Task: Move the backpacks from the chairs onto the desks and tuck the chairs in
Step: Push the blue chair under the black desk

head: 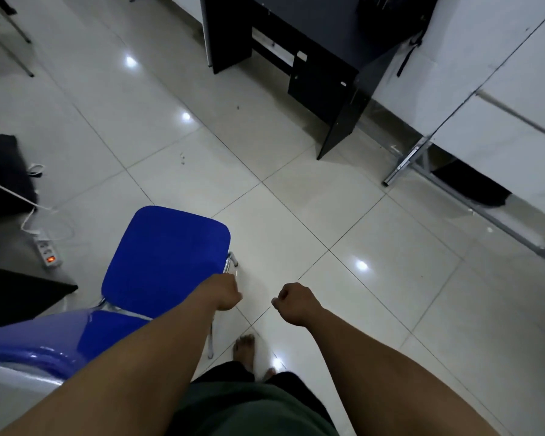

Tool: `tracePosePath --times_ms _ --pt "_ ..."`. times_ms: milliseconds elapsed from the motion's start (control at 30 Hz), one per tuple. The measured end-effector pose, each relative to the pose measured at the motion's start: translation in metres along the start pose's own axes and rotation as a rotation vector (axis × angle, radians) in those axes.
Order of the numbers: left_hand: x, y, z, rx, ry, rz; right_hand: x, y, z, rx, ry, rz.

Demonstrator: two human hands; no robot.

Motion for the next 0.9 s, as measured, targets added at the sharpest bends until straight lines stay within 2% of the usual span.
tracePosePath --times_ms 333,667,900 --pt "0.042 0.009 -0.047 0.083 -0.051 -0.063 0.047 -0.003 -0.045 0.006 -0.007 -0.075" --pt "0.056 0.091 -0.081 0.040 -0.038 -0.026 0.109 0.048 -0.080 -0.013 -0.002 -0.060" --pt "0.020 0.161 -0.090 0.138 -0.018 0.029 0.143 0.110 -0.080 0.077 -0.063 0.020"
Point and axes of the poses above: each hand's wrist, its own z-axis towards the middle knuckle, its own x-axis out of the palm, y = z × x, the point moved 1 cm from there along z, towards the middle knuckle, and after that the axes turned 5 degrees about -z, right-handed, at the moved point
